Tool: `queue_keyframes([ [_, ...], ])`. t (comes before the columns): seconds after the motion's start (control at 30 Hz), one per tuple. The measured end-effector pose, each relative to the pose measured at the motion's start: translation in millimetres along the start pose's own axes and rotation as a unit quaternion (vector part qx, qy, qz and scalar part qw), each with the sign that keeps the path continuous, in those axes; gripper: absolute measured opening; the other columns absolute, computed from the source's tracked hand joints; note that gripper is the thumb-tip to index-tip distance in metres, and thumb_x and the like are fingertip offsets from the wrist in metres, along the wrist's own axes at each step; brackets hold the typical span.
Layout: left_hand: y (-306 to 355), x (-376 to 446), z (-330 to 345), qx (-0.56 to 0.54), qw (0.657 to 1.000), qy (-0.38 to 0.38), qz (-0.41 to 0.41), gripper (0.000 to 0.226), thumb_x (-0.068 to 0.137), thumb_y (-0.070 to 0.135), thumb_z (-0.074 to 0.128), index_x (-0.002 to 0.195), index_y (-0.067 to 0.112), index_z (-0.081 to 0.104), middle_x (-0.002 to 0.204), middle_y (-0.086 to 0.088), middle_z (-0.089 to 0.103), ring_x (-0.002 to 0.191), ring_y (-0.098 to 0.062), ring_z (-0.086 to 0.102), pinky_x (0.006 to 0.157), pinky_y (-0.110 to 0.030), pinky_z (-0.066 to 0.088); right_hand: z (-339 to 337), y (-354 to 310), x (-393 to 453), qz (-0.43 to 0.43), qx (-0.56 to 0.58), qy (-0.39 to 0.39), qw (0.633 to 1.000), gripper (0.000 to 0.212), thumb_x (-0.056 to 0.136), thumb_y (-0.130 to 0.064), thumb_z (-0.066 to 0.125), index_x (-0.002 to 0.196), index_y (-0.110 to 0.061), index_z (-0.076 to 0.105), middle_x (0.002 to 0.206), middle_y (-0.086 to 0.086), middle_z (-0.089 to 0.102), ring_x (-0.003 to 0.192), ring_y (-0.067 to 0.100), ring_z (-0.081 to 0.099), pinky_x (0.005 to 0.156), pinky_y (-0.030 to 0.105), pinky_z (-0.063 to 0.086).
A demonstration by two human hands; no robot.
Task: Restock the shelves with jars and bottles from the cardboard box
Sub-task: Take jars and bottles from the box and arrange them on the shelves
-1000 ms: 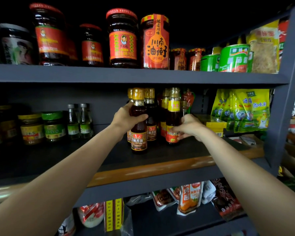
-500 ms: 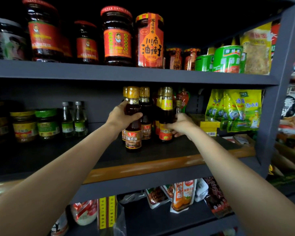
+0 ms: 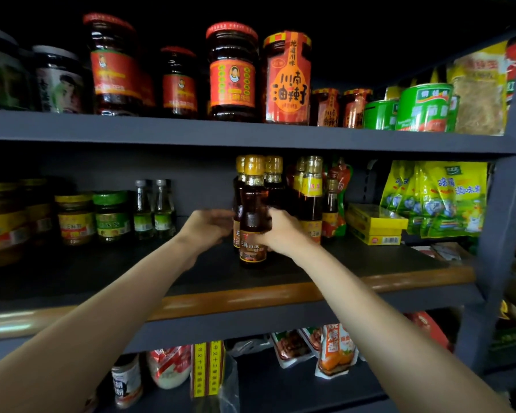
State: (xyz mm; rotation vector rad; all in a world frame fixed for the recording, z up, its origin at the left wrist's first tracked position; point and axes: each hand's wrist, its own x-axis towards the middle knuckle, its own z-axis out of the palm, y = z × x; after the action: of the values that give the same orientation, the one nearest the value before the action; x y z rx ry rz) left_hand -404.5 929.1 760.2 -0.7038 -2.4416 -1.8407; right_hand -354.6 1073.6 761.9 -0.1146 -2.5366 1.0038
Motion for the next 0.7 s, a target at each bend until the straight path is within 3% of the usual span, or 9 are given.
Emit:
queue_keyframes([
  [0.1, -4.6, 1.6, 2.0, 0.053, 0.998, 0.018, 0.002, 0.042, 0.085, -0.013, 0.05, 0.124, 0.004, 0.054, 0.123, -0.012, 0.058, 0.111, -0.02, 0.054, 0.094, -0.033, 0.043, 5.4, 0.7, 4.8, 0.008, 0.01, -0.001, 1.0, 0.058, 0.08, -0.021, 0.073, 0.13, -0.011, 0.048, 0.129, 0.007, 0.056, 0.118, 0.023, 0.052, 0.086, 0.025, 0.039],
  [0.2, -0.3, 4.1, 6.4, 0.067, 0.998, -0.019, -0.007, 0.058, 0.085, -0.012, 0.052, 0.138, 0.007, 0.039, 0.144, -0.009, 0.04, 0.134, -0.023, 0.035, 0.103, -0.033, 0.035, 6.5, -0.1, 8.9, 0.015, 0.004, -0.002, 1.0, 0.059, 0.08, -0.021, 0.073, 0.131, -0.01, 0.046, 0.131, 0.008, 0.053, 0.12, 0.023, 0.05, 0.089, 0.027, 0.04],
  [0.3, 4.1, 6.5, 13.0, 0.065, 0.995, -0.073, -0.031, 0.049, 0.085, -0.011, 0.052, 0.129, 0.011, 0.049, 0.129, -0.003, 0.049, 0.129, -0.023, 0.04, 0.103, -0.034, 0.035, 5.2, 0.4, 9.1, 0.023, -0.003, 0.019, 1.0, 0.06, 0.076, -0.023, 0.076, 0.127, -0.01, 0.046, 0.128, 0.006, 0.054, 0.118, 0.023, 0.052, 0.09, 0.025, 0.042],
  [0.4, 5.7, 7.7, 16.5, 0.089, 0.992, -0.086, -0.034, 0.034, 0.084, -0.009, 0.052, 0.108, 0.015, 0.059, 0.119, -0.008, 0.059, 0.115, -0.023, 0.052, 0.098, -0.035, 0.042, 3.2, 4.3, 8.4, 0.037, 0.031, 0.017, 0.999, 0.056, 0.071, -0.024, 0.08, 0.118, -0.012, 0.053, 0.119, 0.006, 0.061, 0.106, 0.022, 0.059, 0.09, 0.038, 0.052],
  [0.57, 6.9, 8.1, 21.4, 0.102, 0.991, -0.084, -0.02, 0.033, 0.087, -0.004, 0.052, 0.116, 0.009, 0.058, 0.114, -0.009, 0.06, 0.11, -0.023, 0.054, 0.096, -0.033, 0.043, -3.9, 2.6, 7.6, 0.028, 0.063, -0.02, 0.997, 0.044, 0.074, -0.012, 0.077, 0.114, -0.008, 0.059, 0.112, 0.01, 0.064, 0.099, 0.022, 0.06, 0.082, 0.035, 0.056],
  [0.7, 4.9, 9.8, 21.7, 0.113, 0.991, -0.065, -0.011, 0.026, 0.086, -0.002, 0.052, 0.108, 0.01, 0.06, 0.115, -0.012, 0.062, 0.109, -0.026, 0.056, 0.1, -0.04, 0.044, -2.6, 4.5, 10.9, 0.034, 0.082, -0.026, 0.996, 0.043, 0.075, -0.011, 0.076, 0.114, -0.01, 0.058, 0.113, 0.009, 0.063, 0.103, 0.023, 0.06, 0.086, 0.037, 0.054],
])
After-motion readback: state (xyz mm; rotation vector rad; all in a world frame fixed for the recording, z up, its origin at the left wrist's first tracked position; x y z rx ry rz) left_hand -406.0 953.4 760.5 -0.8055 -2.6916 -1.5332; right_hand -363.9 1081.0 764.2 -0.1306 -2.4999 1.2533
